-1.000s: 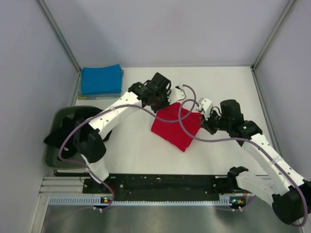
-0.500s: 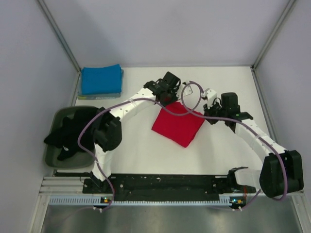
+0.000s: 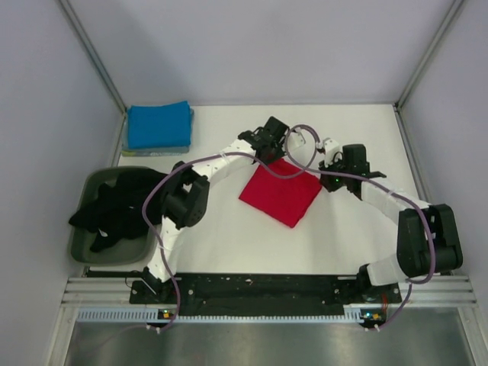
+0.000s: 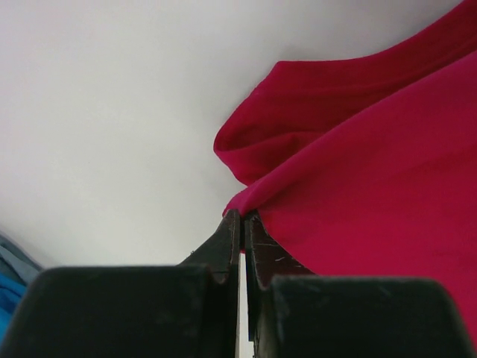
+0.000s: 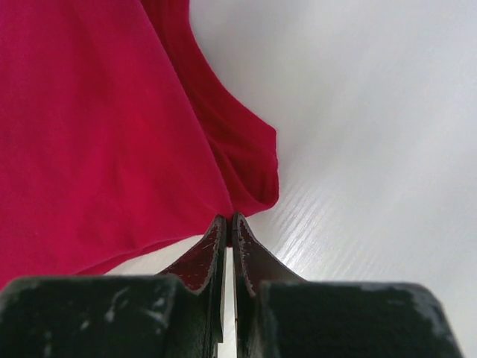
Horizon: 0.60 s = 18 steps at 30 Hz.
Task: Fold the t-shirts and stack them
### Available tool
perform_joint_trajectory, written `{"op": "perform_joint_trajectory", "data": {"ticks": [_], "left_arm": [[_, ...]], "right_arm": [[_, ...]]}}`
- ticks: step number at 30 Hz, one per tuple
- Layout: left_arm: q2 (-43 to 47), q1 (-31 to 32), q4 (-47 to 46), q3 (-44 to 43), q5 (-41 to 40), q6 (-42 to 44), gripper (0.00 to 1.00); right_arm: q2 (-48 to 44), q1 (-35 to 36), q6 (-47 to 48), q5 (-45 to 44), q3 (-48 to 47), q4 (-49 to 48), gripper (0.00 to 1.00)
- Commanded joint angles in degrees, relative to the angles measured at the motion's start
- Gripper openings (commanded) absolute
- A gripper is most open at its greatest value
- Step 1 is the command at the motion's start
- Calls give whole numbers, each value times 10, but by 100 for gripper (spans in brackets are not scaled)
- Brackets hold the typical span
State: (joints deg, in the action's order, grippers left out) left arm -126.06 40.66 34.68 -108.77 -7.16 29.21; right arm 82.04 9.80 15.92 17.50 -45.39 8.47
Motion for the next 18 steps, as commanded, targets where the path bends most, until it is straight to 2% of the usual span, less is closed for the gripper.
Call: {"op": "perform_joint_trajectory", "data": {"ticks": [1, 5, 10, 14, 18], "left_arm": [[-11, -4, -61, -32, -28, -5, 0], [-28, -5, -95, -27, -44, 1, 2], [-56, -9, -109, -47, -51, -2, 15], [-78, -21, -103, -83, -61, -26, 32], [-96, -43, -90, -133, -61, -68, 51]], "right_arm": [[39, -12, -25, -31, -35, -49, 0], [94, -13, -32, -29, -68, -47, 0], [135, -13, -42, -37, -93, -50, 0], [163, -13, -53, -61, -123, -43, 0], [204, -13, -66, -112, -187, 0, 6]]}}
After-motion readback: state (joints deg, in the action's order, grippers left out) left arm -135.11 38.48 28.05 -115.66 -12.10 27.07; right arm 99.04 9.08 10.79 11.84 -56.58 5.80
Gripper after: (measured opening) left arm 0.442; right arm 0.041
